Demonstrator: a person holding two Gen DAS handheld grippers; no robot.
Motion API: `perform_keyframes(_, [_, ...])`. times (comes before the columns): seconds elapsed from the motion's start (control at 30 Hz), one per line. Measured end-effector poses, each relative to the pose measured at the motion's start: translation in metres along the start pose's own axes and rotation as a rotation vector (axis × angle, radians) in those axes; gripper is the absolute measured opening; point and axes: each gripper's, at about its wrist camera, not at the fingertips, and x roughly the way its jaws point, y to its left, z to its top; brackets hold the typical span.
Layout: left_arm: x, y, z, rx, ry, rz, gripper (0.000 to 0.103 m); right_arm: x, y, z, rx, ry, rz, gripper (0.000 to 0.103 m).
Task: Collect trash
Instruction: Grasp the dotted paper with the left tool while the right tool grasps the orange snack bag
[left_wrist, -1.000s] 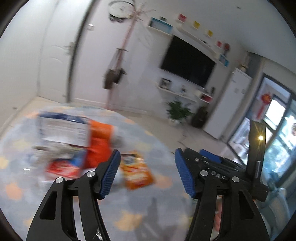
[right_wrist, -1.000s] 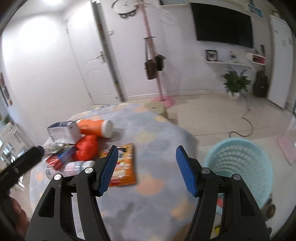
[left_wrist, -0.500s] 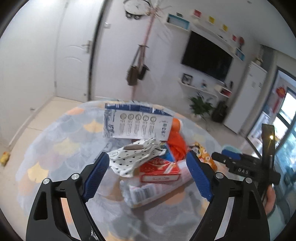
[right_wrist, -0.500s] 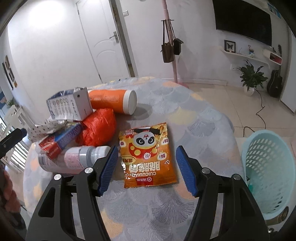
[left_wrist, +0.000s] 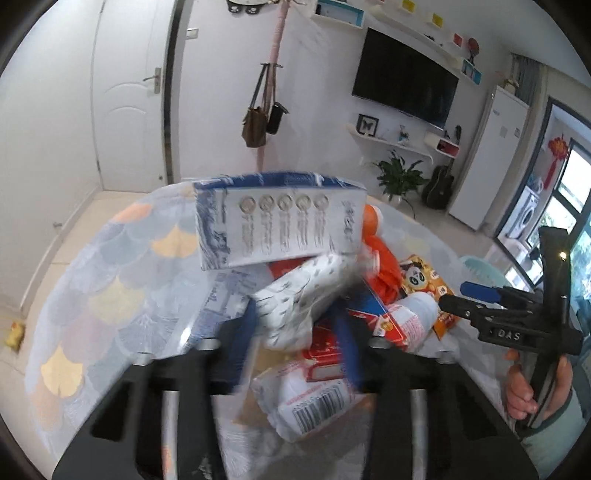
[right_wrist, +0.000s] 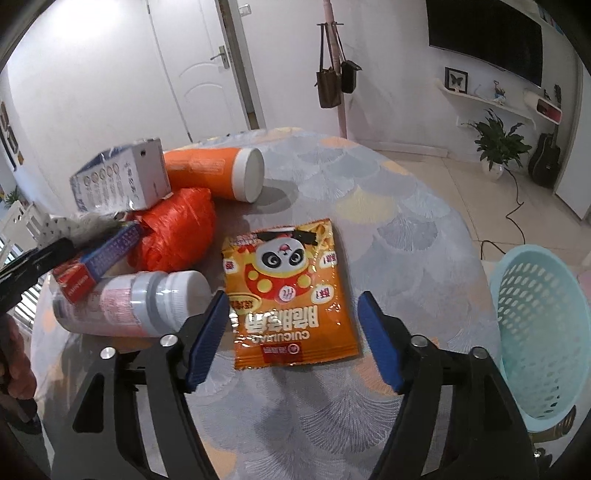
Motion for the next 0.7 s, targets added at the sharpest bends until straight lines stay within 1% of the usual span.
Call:
perform_keyframes(0.07, [-0.002,-0.003,0.0,0.002,-0.009,-0.003,0.017,0.004,-0.003,0.001,0.011,0.012,0.002,0.07])
perform_keyframes(0.13, [-0.002,-0.005,0.0,0.002,-0.014,0.0,0.009,0.006,-0.005,0.001,0.011,0.018,-0.007,0.071])
perform_keyframes(0.2, [-0.003,-0.006,0.0,-0.004,-0.014,0.011,0.004,0.011,-0.003,0.001,0.003,0.033,-0.014,0.073])
perform_keyframes(0.27, [-0.007,-0.007,0.0,-0.017,-0.019,-0.004,0.003,0.016,0.0,0.002,-0.013,0.058,-0.021,0.078])
perform_keyframes(0.33, [-0.01,-0.007,0.001,-0.029,-0.029,-0.018,0.003,0.02,0.004,0.001,-0.037,0.08,-0.015,0.079])
perform_keyframes(0.37, [-0.012,-0.008,0.0,-0.029,-0.033,-0.017,0.003,0.021,0.007,0.001,-0.046,0.083,-0.023,0.081])
perform_keyframes(0.4, [-0.013,-0.01,0.001,-0.03,-0.035,-0.016,0.003,0.023,0.009,0.001,-0.061,0.092,-0.039,0.084])
perform_keyframes(0.43, [-0.014,-0.011,0.001,-0.031,-0.036,-0.017,0.003,0.028,0.011,0.001,-0.074,0.113,-0.051,0.091])
perform_keyframes(0.53, [-0.014,-0.014,0.0,-0.034,-0.039,-0.016,0.003,0.033,0.019,0.001,-0.132,0.119,-0.082,0.091])
perform_keyframes(0.63, [-0.017,-0.014,0.0,-0.053,-0.054,-0.026,0.003,0.036,0.018,0.002,-0.127,0.12,-0.075,0.09])
perform_keyframes(0.7, [-0.022,-0.013,0.0,-0.061,-0.069,-0.04,0.003,0.034,0.017,0.002,-0.127,0.11,-0.075,0.082])
